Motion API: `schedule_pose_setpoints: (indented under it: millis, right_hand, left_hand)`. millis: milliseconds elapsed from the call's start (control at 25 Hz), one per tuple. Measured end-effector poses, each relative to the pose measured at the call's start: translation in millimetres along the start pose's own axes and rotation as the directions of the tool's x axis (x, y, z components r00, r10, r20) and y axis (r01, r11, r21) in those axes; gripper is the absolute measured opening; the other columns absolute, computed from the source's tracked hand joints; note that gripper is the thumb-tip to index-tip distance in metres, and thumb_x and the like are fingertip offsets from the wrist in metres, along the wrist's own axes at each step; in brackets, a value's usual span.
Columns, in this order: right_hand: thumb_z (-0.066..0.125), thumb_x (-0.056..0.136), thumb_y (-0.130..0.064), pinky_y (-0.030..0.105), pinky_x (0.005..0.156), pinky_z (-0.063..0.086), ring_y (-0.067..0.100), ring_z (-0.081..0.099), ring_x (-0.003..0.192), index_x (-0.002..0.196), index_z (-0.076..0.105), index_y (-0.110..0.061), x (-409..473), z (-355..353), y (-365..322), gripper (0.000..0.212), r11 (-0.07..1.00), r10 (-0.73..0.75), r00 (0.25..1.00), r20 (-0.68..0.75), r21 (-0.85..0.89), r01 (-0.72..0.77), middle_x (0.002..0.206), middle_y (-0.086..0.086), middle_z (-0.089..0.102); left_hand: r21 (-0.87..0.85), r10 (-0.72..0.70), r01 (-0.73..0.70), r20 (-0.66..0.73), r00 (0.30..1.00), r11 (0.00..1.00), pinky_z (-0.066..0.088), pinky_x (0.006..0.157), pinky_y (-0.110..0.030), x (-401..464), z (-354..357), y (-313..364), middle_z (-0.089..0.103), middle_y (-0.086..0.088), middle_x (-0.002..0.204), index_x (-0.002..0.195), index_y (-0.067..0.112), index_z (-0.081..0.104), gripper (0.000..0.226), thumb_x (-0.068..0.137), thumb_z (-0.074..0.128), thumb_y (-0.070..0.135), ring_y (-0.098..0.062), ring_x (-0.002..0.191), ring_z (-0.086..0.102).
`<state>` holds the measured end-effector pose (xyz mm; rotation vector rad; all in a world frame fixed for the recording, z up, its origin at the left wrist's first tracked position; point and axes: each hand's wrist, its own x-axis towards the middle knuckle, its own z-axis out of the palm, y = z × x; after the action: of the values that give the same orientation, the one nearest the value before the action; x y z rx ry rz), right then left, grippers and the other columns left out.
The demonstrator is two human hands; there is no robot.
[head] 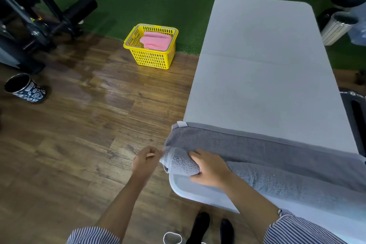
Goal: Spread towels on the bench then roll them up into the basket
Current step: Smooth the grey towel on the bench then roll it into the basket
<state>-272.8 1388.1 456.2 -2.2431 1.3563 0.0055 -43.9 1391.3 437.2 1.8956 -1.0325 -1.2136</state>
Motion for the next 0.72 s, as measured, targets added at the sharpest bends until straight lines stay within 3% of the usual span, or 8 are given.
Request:
schedule_pose_setpoints:
  millis: [120,280,440,520,600,720]
  right_hand:
    - [0.061,0.07,-0.041,0.029,0.067,0.042,0.02,0.057,0.092,0.117,0.047,-0.022,0,-2,0,0.053,1.0,-0.008,1.0,0.009,0.021,0.007,0.106,-0.004,0.052]
    - [0.064,0.069,-0.038,0.027,0.066,0.037,0.017,0.053,0.092,0.116,0.047,-0.019,-2,-6,-2,0.053,0.999,-0.009,1.0,0.002,0.051,0.009,0.107,-0.004,0.048]
    - [0.065,0.071,-0.039,0.028,0.065,0.039,0.02,0.053,0.093,0.117,0.046,-0.017,-2,-6,-7,0.055,0.999,-0.028,1.0,-0.007,0.021,0.028,0.11,-0.001,0.048]
    - [0.064,0.072,-0.039,0.028,0.065,0.038,0.019,0.053,0.094,0.118,0.045,-0.017,-2,-7,-7,0.054,0.999,-0.043,0.999,-0.002,0.01,0.043,0.112,-0.002,0.049]
    - [0.063,0.072,-0.038,0.027,0.066,0.037,0.019,0.053,0.094,0.116,0.046,-0.017,-2,-8,-7,0.052,0.999,-0.047,0.999,-0.011,0.015,0.048,0.111,-0.002,0.049]
    - [0.064,0.071,-0.036,0.028,0.065,0.04,0.021,0.055,0.093,0.112,0.048,-0.016,-3,-7,-8,0.048,0.998,-0.052,0.998,-0.034,0.026,0.053,0.107,-0.002,0.051]
  left_hand:
    - [0.066,0.13,-0.125,-0.066,0.989,0.99,0.05,0.076,-0.022,-24,8,-1,0.062,0.002,0.099,0.085,0.021,0.062,0.049,0.056,0.086,0.053,-0.009,0.089,0.064]
    - [0.217,0.31,-0.28,-0.12,0.943,0.935,0.049,0.073,-0.019,-34,18,1,0.063,0.013,0.1,0.091,0.022,0.068,0.063,0.051,0.073,0.071,-0.001,0.091,0.061]
    - [0.294,0.425,-0.367,-0.164,0.89,0.883,0.045,0.069,-0.014,-36,30,-1,0.063,0.008,0.091,0.081,0.016,0.07,0.039,0.069,0.07,0.053,-0.002,0.081,0.058]
    - [0.351,0.479,-0.4,-0.178,0.86,0.847,0.046,0.064,-0.02,-36,34,-1,0.063,0.002,0.086,0.077,0.013,0.068,0.028,0.08,0.064,0.04,-0.007,0.074,0.058]
    - [0.377,0.527,-0.439,-0.169,0.833,0.815,0.046,0.061,-0.022,-37,35,0,0.063,0.003,0.081,0.079,0.013,0.065,0.03,0.086,0.055,0.04,-0.009,0.07,0.058]
    - [0.347,0.481,-0.404,-0.176,0.859,0.847,0.042,0.059,-0.018,-44,36,9,0.061,0.008,0.074,0.08,0.014,0.062,0.037,0.085,0.05,0.049,-0.009,0.066,0.057]
